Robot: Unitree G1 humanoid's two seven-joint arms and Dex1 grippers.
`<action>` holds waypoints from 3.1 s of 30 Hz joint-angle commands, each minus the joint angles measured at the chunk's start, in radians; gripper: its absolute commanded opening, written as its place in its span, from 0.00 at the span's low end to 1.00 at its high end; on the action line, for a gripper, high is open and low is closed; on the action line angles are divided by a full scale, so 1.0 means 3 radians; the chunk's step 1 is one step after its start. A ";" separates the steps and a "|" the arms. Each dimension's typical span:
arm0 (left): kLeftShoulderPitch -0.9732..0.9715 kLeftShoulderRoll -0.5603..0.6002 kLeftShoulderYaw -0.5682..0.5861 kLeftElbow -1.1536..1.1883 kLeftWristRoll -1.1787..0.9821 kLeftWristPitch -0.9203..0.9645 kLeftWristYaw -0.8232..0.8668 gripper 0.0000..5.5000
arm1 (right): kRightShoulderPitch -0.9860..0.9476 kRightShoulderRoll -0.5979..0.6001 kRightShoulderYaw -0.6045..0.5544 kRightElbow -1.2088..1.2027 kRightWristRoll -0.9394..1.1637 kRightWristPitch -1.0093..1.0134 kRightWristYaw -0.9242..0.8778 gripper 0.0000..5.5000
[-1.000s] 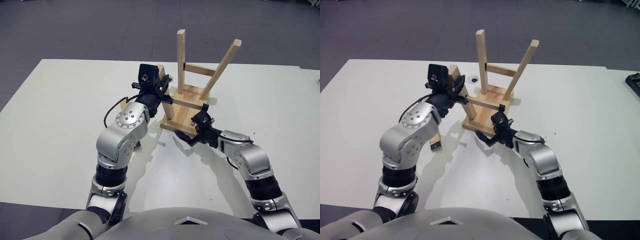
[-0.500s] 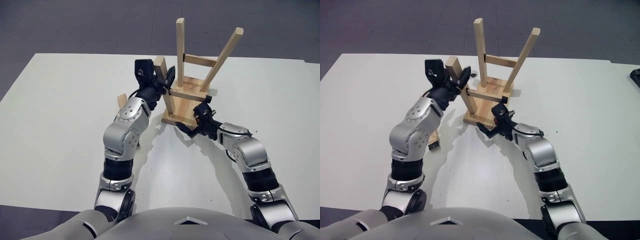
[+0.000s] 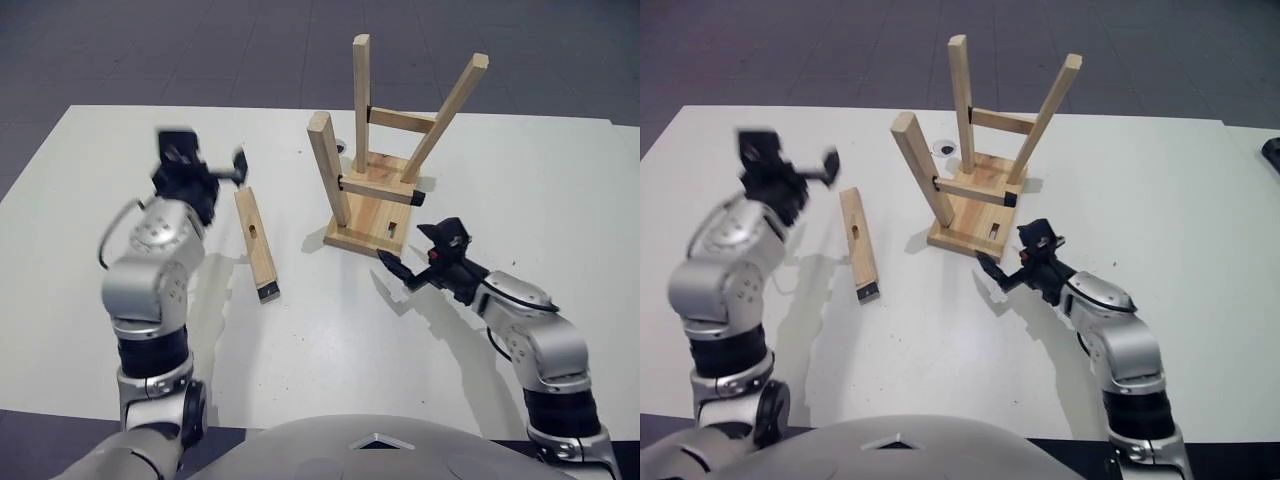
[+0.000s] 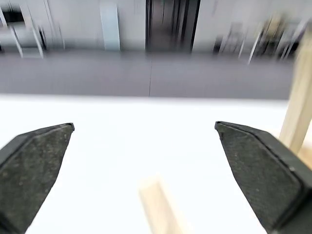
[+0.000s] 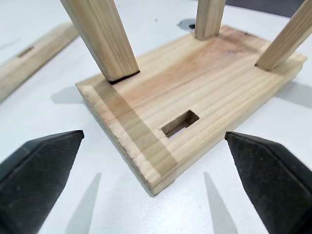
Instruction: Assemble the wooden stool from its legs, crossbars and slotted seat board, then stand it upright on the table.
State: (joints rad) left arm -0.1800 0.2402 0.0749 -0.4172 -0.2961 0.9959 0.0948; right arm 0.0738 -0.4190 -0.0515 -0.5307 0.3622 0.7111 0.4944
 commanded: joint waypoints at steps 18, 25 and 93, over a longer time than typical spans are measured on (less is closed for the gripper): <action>-0.0053 -0.0037 0.0045 0.0645 -0.0005 0.1470 -0.0460 0.64 | -0.0223 0.0315 -0.1418 -0.0551 0.1535 -0.0012 -0.0761 0.98; -0.0108 0.0145 0.0034 0.0940 0.0043 0.1193 -0.0673 0.44 | -0.1092 0.0273 -0.1391 -0.0356 0.2094 -0.0044 -0.1240 0.98; -0.1536 0.0083 -0.0541 0.0190 0.0490 -0.2495 -0.1443 0.37 | -0.3902 0.1011 -0.0577 0.1679 0.2514 -0.0318 -0.1127 0.55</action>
State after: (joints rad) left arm -0.6509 0.2579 -0.0824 -0.3479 -0.1580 0.2493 -0.3286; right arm -1.0985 -0.1121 -0.2338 -0.0205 1.1254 0.5926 0.1539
